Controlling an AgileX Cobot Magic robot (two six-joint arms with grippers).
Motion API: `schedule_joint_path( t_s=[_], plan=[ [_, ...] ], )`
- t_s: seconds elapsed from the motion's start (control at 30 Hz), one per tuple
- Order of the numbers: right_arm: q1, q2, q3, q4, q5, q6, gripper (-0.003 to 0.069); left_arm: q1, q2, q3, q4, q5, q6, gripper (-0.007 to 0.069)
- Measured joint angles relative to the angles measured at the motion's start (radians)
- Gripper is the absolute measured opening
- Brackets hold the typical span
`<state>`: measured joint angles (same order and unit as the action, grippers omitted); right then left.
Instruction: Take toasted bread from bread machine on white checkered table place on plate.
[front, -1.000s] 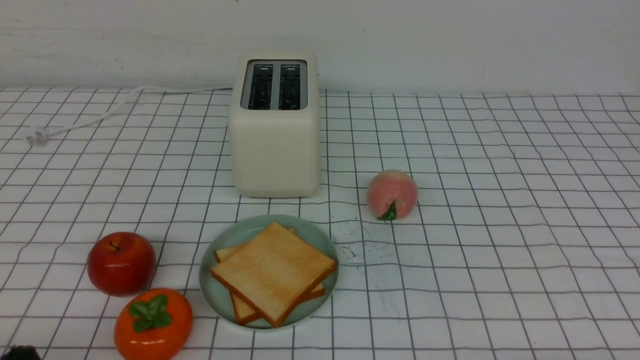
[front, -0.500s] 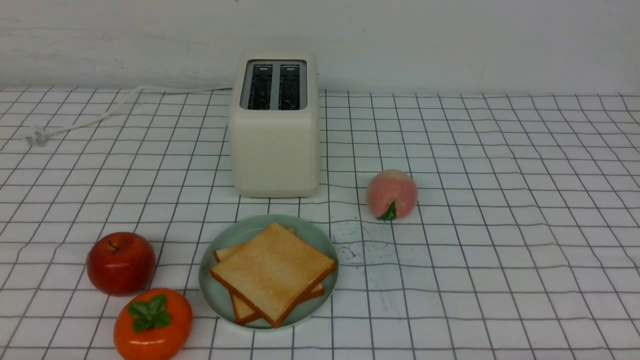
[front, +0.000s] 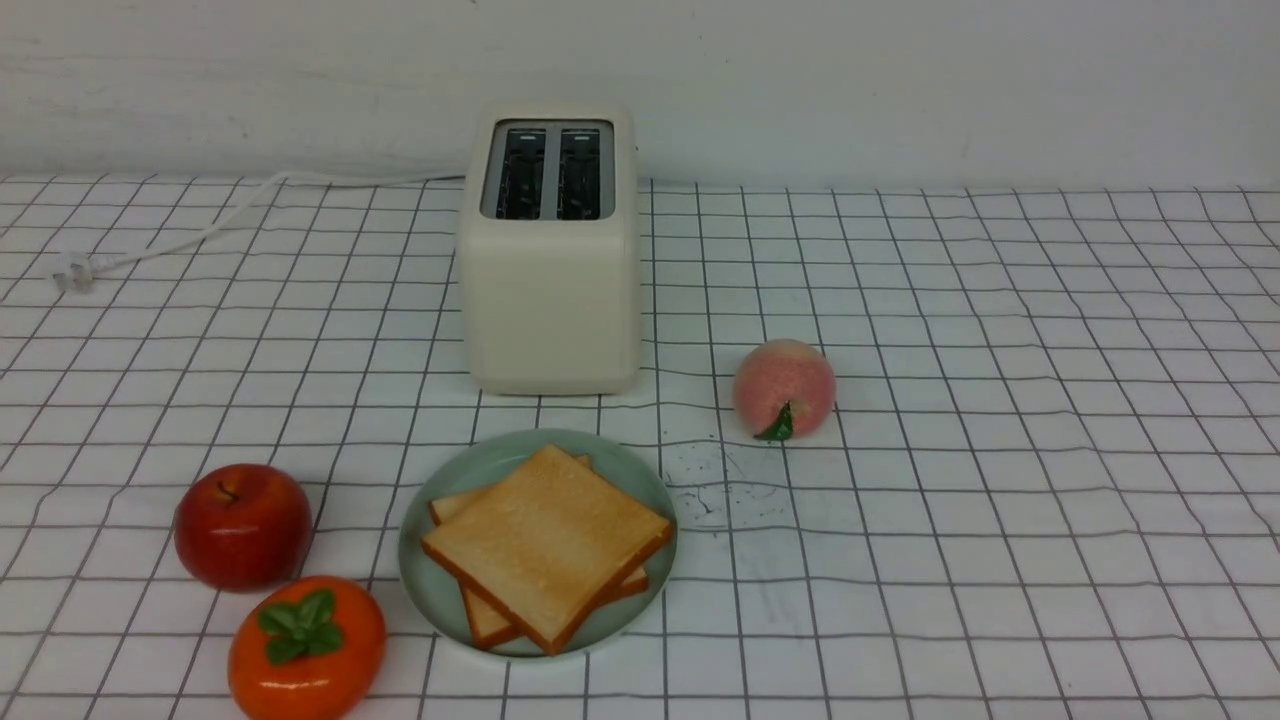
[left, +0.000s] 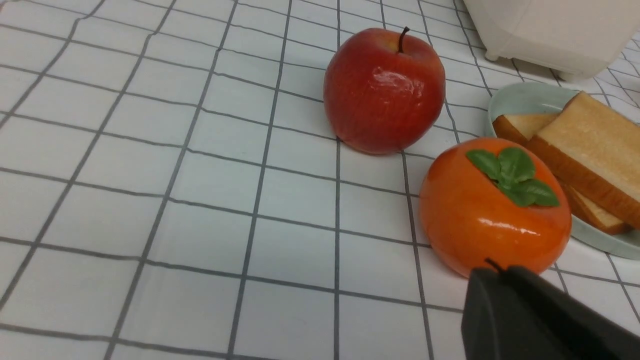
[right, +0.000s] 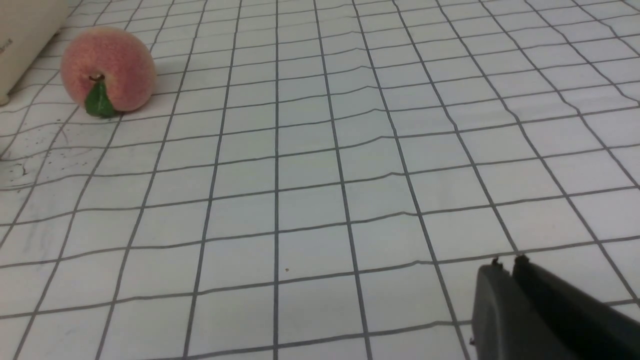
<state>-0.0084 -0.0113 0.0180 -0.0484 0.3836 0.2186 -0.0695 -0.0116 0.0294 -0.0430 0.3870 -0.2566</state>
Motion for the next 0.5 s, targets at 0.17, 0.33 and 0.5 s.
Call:
schedule_joint_path(
  t_s=[0.17, 0.33, 0.5],
  plan=[
    [0.000, 0.000, 0.000, 0.000, 0.000, 0.000, 0.0043, 0.000, 0.000, 0.000, 0.000, 0.000, 0.000, -0.0013],
    [0.000, 0.000, 0.000, 0.000, 0.000, 0.000, 0.0052, 0.000, 0.000, 0.000, 0.000, 0.000, 0.000, -0.0013],
    [0.000, 0.000, 0.000, 0.000, 0.000, 0.000, 0.0057, 0.000, 0.000, 0.000, 0.000, 0.000, 0.000, -0.0012]
  ],
)
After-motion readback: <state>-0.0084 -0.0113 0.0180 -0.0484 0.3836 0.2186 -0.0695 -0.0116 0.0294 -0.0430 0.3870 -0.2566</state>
